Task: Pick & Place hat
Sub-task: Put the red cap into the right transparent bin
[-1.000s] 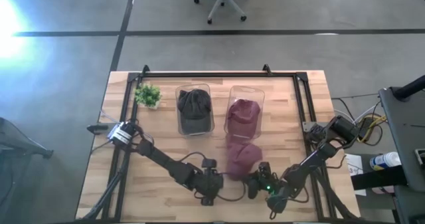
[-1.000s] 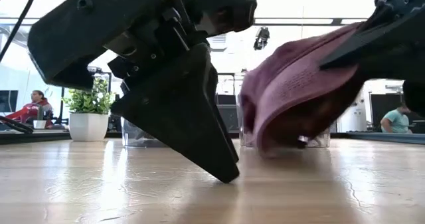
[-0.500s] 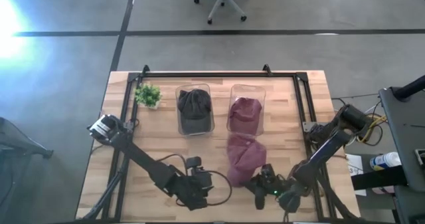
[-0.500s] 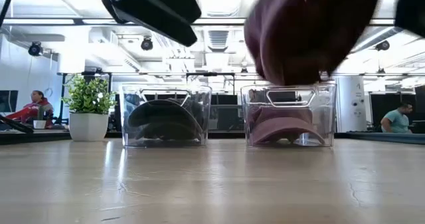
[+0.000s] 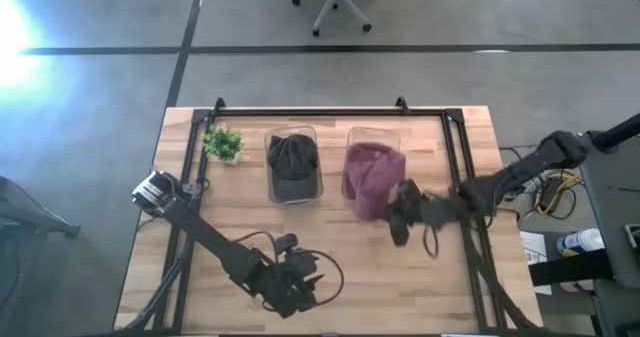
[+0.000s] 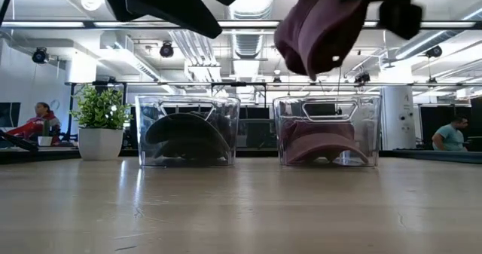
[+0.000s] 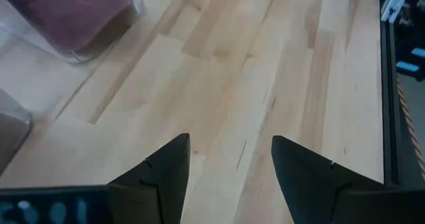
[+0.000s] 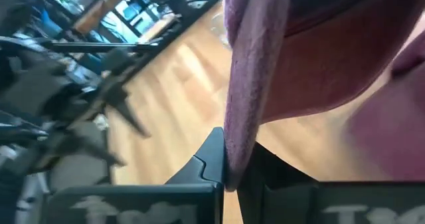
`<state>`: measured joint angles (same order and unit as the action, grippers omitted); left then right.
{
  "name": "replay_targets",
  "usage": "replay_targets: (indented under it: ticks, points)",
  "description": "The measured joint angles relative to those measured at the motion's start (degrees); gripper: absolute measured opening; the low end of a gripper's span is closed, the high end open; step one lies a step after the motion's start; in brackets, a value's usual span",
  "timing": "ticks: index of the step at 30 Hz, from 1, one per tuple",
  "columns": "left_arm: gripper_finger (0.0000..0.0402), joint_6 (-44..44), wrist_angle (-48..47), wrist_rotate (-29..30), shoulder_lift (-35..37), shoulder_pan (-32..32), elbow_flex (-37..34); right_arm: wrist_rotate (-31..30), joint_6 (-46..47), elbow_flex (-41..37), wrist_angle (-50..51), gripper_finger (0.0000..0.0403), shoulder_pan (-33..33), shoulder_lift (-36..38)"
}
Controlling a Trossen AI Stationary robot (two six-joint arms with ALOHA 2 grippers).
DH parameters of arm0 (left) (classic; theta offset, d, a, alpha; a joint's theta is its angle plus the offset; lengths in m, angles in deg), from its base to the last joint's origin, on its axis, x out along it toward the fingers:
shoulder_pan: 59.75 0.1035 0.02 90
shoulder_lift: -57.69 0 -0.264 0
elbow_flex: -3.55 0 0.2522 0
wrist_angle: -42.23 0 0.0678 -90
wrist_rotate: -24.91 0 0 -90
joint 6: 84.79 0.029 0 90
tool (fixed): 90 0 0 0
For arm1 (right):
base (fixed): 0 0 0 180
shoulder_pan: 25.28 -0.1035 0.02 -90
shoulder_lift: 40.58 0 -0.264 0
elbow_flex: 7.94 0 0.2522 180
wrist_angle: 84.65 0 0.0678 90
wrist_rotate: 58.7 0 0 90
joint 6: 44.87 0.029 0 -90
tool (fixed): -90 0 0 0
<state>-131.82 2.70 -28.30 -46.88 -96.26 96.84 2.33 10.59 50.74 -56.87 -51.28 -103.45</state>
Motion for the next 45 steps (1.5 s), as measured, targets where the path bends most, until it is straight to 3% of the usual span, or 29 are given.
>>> replay_targets:
  ticks: [6, 11, 24, 33, 45]
  points:
    - [0.0206, -1.31, 0.22, 0.88, -0.01, 0.0, -0.02, 11.41, -8.39, -4.33, 0.81, 0.0012, 15.63, 5.24]
    - [0.0206, -1.32, 0.22, 2.54, 0.0, -0.04, -0.04, 23.57, -9.61, -9.49, -5.4, 0.0012, 25.06, 4.2]
    - [0.0206, 0.27, -1.45, 3.82, -0.02, 0.45, -0.07, 32.89, 0.19, -21.13, -38.66, 0.0013, 27.78, -9.85]
    - [0.0206, 2.2, -1.78, 3.84, -0.02, 1.29, -0.07, 34.69, 6.97, -19.88, -35.87, 0.0019, 27.84, -12.48]
    - [0.0206, 2.66, -1.77, 3.81, -0.04, 1.66, -0.09, 35.69, 8.65, -14.12, -14.05, 0.0133, 27.74, -8.02]
